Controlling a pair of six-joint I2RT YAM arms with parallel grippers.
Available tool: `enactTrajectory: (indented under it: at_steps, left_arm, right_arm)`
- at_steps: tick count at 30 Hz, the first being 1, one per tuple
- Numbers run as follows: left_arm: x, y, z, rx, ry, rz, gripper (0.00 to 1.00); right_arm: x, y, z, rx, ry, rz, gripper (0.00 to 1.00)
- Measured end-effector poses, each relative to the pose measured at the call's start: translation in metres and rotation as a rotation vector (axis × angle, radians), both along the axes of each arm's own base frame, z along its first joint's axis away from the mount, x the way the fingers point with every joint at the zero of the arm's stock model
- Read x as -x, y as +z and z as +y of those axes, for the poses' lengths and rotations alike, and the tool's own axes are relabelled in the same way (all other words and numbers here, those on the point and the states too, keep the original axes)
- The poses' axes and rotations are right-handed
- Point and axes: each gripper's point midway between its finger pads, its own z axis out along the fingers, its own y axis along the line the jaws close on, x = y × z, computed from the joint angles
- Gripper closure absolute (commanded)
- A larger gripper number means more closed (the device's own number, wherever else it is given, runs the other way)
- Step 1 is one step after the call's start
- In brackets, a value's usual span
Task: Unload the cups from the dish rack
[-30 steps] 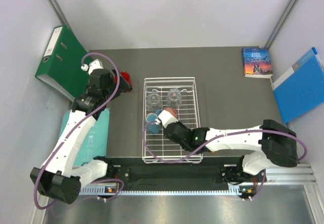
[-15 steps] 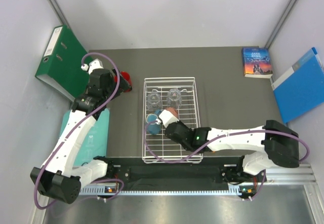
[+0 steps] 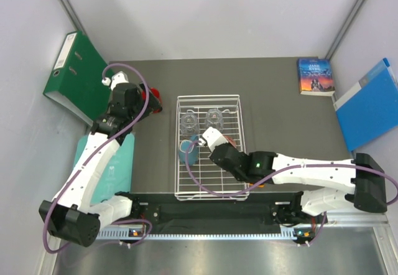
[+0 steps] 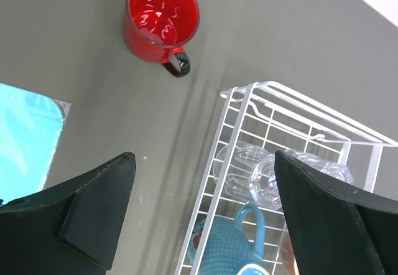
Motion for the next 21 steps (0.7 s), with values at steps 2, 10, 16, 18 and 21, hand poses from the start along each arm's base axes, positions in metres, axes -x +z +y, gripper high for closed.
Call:
enactTrajectory:
  at_steps: [2,10,16,18,21]
  left_arm:
    - [-0.002,0.001,-0.001,0.007,-0.001,-0.008,0.03]
    - [-0.005,-0.010,-0.005,0.018,-0.010,0.008,0.03]
    - [-0.005,-0.012,-0.005,0.018,-0.009,0.013,0.04]
    - [-0.005,-0.012,-0.005,0.018,-0.010,0.013,0.03]
    - [-0.005,-0.012,-0.006,0.018,-0.010,0.013,0.04]
  right_arm:
    - [0.000,0.010,0.000,-0.022,-0.002,-0.007,1.00]
    - [-0.002,0.017,0.005,-0.063,-0.010,-0.013,1.00]
    - [0.000,0.006,0.003,-0.050,-0.015,0.001,1.00]
    - [0.000,0.005,0.004,-0.049,-0.015,0.001,1.00]
    - [0.000,0.005,0.004,-0.050,-0.016,0.002,1.00]
